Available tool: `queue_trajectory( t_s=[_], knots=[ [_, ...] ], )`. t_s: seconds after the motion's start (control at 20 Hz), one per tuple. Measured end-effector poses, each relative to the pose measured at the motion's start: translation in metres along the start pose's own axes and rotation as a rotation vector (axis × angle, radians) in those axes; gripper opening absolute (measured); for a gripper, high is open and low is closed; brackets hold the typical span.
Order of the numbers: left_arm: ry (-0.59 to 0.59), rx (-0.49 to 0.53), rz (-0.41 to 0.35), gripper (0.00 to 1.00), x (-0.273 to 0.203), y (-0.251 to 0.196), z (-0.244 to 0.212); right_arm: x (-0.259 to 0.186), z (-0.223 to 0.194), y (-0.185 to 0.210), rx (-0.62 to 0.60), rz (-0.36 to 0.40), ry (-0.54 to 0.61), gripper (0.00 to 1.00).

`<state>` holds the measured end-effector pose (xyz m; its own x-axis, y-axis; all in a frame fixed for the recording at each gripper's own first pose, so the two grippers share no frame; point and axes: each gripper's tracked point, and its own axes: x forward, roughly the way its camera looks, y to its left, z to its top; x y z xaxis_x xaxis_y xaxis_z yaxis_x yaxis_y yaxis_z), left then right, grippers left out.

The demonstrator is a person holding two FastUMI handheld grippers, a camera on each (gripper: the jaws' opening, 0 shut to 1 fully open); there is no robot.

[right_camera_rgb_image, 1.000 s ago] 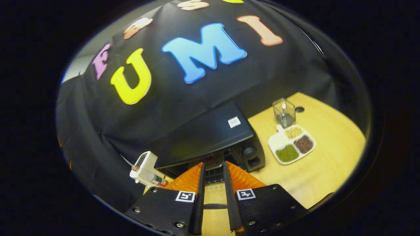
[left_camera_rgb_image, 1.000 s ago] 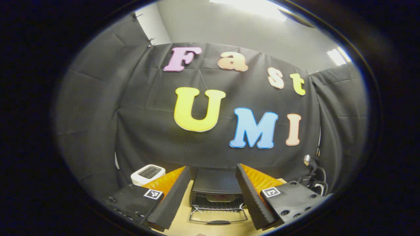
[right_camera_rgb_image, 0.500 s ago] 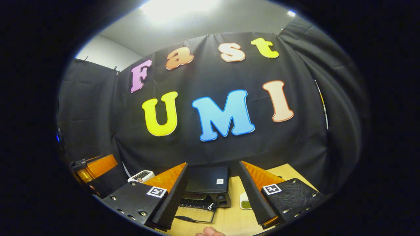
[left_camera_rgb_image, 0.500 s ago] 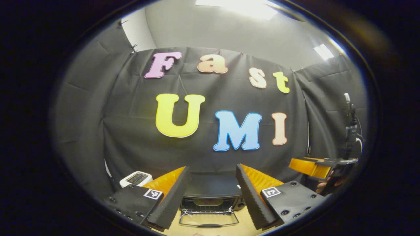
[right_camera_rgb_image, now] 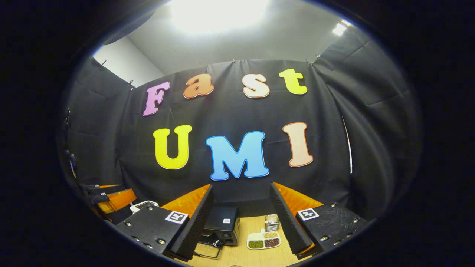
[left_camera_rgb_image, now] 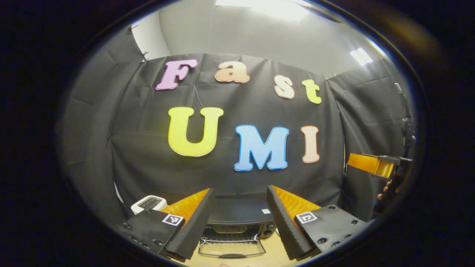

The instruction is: Open the electric oven with the left hand, put the food in, and close the electric oven.

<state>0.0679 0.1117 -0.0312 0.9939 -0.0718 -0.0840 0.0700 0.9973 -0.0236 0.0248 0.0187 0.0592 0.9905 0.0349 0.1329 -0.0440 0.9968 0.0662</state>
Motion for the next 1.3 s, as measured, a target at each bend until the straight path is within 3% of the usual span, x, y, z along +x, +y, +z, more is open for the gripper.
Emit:
queue_trajectory(
  t_s=[0.05, 0.1, 0.2, 0.3, 0.55, 0.6, 0.9, 1.3],
  knots=[
    [0.024, -0.005, 0.0, 0.98, 0.002, 0.001, -0.008, 0.005, -0.001, -0.004, 0.012, 0.0, 0.003, 0.92],
    [0.049, -0.01, 0.003, 0.9, 0.004, 0.001, -0.016, 0.006, -0.004, -0.006, 0.021, 0.001, 0.004, 0.92],
    [0.102, -0.016, 0.008, 0.98, 0.008, 0.003, -0.034, 0.009, -0.006, -0.01, 0.023, -0.003, 0.007, 0.92],
    [0.166, -0.019, 0.012, 0.99, 0.012, 0.004, -0.055, 0.01, -0.009, -0.013, 0.026, -0.003, 0.017, 0.92],
    [0.334, -0.041, 0.015, 0.94, 0.017, 0.003, -0.113, 0.013, -0.019, -0.02, 0.039, -0.009, 0.044, 0.92],
    [0.377, -0.044, 0.012, 0.99, 0.018, 0.002, -0.126, 0.015, -0.023, -0.023, 0.038, -0.01, 0.05, 0.92],
    [0.669, -0.017, -0.002, 0.99, 0.013, 0.0, -0.216, 0.021, -0.042, -0.036, 0.044, -0.033, 0.104, 0.92],
    [0.976, -0.065, -0.008, 0.91, -0.003, -0.001, -0.316, 0.026, -0.068, -0.054, 0.062, -0.072, 0.173, 0.92]
  ],
)
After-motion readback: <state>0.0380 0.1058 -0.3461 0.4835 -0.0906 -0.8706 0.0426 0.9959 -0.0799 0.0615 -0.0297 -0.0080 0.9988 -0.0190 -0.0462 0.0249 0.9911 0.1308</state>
